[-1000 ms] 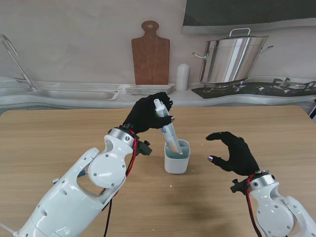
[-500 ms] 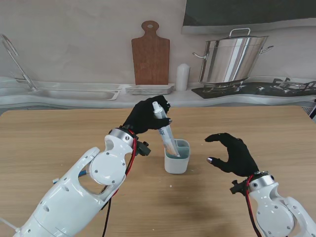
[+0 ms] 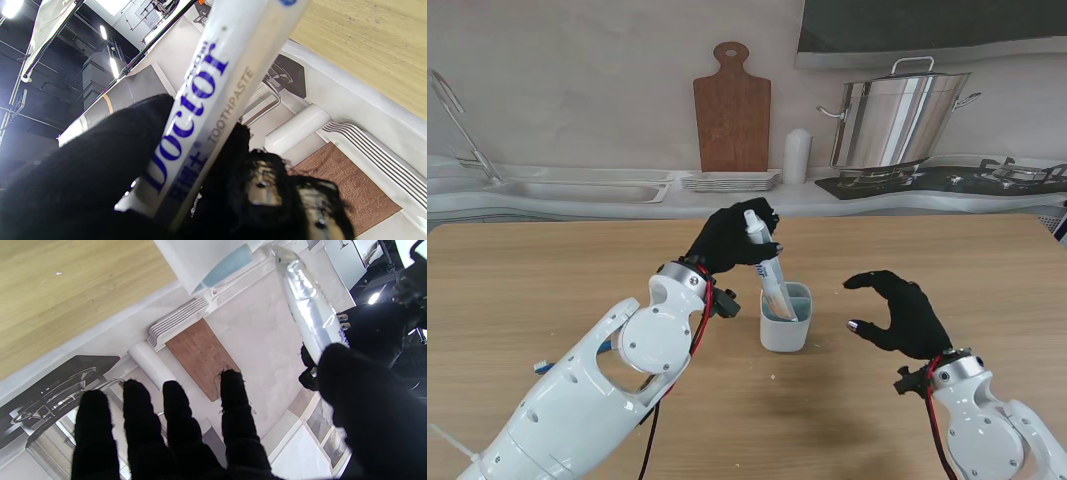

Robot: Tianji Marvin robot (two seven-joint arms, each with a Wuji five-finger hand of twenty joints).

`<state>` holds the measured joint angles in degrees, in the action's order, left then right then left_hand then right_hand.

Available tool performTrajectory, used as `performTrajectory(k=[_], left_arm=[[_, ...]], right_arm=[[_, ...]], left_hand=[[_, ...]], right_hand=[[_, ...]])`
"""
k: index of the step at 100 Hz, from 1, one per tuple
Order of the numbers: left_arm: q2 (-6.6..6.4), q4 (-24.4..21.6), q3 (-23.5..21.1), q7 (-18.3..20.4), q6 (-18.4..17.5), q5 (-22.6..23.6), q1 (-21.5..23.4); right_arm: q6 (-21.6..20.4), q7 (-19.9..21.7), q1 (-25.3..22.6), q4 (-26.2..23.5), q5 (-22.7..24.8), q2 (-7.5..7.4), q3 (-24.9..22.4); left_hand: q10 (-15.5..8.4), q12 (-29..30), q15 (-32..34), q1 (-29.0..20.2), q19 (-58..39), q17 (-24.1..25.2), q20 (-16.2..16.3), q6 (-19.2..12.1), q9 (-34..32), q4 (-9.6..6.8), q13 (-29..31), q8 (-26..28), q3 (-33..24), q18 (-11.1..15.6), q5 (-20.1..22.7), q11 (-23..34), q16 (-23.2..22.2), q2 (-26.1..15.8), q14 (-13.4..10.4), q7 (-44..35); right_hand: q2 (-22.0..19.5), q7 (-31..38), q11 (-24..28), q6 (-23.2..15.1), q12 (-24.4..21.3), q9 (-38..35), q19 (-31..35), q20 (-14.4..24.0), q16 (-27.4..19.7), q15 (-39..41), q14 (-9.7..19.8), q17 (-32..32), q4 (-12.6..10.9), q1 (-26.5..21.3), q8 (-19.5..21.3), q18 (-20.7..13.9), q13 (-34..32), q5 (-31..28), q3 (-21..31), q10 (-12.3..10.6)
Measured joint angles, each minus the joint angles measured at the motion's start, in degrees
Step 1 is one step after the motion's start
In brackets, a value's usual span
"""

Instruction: Organize toothpaste and toothbrush

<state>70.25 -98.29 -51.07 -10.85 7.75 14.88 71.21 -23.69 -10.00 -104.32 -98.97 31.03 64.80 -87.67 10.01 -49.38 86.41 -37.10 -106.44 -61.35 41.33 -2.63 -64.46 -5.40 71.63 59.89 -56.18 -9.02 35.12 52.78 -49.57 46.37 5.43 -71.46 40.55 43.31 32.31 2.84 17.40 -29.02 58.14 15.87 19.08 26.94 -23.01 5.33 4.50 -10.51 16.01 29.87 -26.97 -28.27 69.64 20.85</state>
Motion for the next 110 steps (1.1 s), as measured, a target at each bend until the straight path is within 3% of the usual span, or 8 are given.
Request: performTrajectory(k=[46,65,110], left_arm=[[0.47,2.5,1.3,0.1,0.7,-0.9,-2.0],[0.91,2.6,1.5,-1.1,3.7,-0.6,-2.0],[1.05,2.3,1.4,-1.1,4.2,0.8,-1.5]], right_arm=[[0.1,0.2,-0.3,-0.1,-0.2,-0.02,-0.1],[0.2,0.2,-0.4,-0.1,-0.3,-0.02,-0.1],[0.1,0.2,-0.5,-0.1,-0.2,-0.02,-0.1]], left_hand=[[0.0,0.0,0.0,0.0,0.0,0.0,0.0,0.0,0.0,0.00,0.0,-0.2,0.0,0.0,0.0,0.0,0.5,0.0,0.0,0.0],[0.0,0.2,0.0,0.0,0.0,0.0,0.0,0.8,0.0,0.00,0.0,-0.8,0.0,0.0,0.0,0.0,0.5,0.0,0.0,0.0],[0.0,0.9,0.2,0.0,-0.1,0.0,0.0,1.9,-0.6,0.00,0.0,-1.2,0.0,0.0,0.0,0.4,0.5,0.0,0.3,-0.6]], right_hand=[[0.0,0.0,0.0,0.0,0.0,0.0,0.6,0.0,0.0,0.0,0.1,0.5,0.0,0.0,0.0,0.4,-0.6,0.0,0.0,0.0],[0.0,0.0,0.0,0.0,0.0,0.0,0.6,0.0,0.0,0.0,0.1,0.6,0.0,0.0,0.0,0.5,-0.7,-1.2,0.0,0.0],[0.0,-0.1,0.0,0.1,0.0,0.0,0.6,0.0,0.0,0.4,0.1,0.6,0.0,0.0,0.0,0.5,-1.1,-1.2,0.0,0.0]])
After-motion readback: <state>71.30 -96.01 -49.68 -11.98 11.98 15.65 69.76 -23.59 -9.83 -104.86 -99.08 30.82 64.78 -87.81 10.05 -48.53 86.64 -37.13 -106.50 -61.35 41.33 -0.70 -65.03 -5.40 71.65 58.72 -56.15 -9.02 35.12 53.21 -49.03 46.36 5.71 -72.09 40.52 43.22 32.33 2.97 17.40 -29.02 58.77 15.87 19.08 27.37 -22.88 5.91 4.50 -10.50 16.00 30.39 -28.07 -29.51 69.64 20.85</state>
